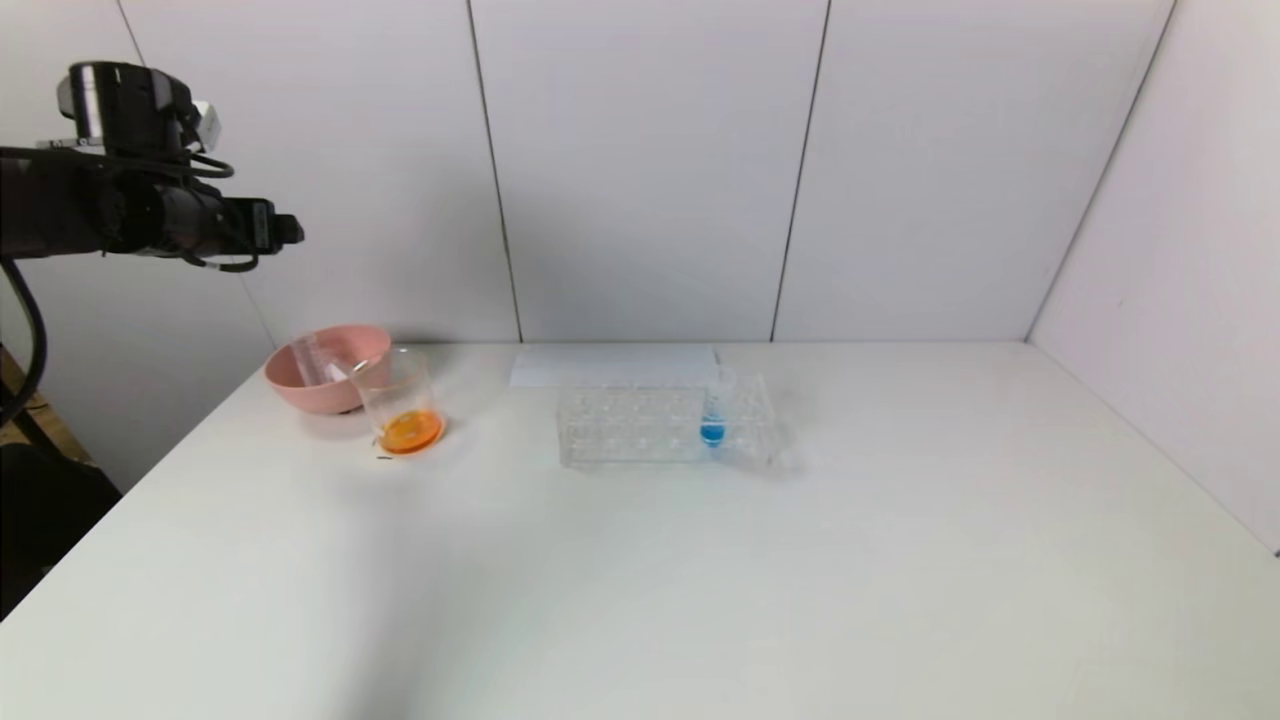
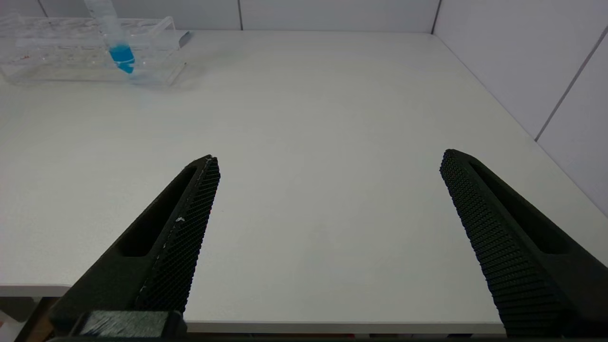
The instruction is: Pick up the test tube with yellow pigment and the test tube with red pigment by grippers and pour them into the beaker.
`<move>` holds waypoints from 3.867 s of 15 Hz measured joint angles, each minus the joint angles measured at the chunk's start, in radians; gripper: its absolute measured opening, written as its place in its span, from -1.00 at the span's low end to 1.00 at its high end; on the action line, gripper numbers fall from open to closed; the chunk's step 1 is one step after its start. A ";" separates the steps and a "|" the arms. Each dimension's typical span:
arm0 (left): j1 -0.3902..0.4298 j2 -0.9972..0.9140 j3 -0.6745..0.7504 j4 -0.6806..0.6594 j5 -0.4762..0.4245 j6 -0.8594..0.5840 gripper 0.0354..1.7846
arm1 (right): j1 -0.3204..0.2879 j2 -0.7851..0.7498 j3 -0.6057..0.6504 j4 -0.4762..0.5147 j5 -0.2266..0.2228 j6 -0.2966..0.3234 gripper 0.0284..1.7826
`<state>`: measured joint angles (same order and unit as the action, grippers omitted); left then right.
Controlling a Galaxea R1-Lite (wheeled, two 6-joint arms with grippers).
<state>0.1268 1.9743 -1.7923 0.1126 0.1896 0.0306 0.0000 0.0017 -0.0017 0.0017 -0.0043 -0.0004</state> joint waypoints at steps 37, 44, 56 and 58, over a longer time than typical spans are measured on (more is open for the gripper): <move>-0.145 -1.650 0.634 0.518 -0.442 0.282 0.99 | 0.000 0.000 0.000 0.000 0.000 0.000 0.91; -0.111 -1.840 0.862 0.371 -0.376 0.500 0.99 | 0.000 0.000 0.000 0.000 0.000 0.000 0.91; -0.126 -1.973 1.786 -0.316 -0.344 0.421 0.99 | 0.000 0.000 0.000 0.000 0.000 0.000 0.91; -0.127 -1.974 1.790 -0.232 -0.307 0.423 0.99 | 0.000 0.000 0.000 0.000 0.001 0.000 0.91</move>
<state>0.0000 0.0000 -0.0023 -0.1196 -0.1172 0.4540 0.0000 0.0017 -0.0017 0.0017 -0.0036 -0.0009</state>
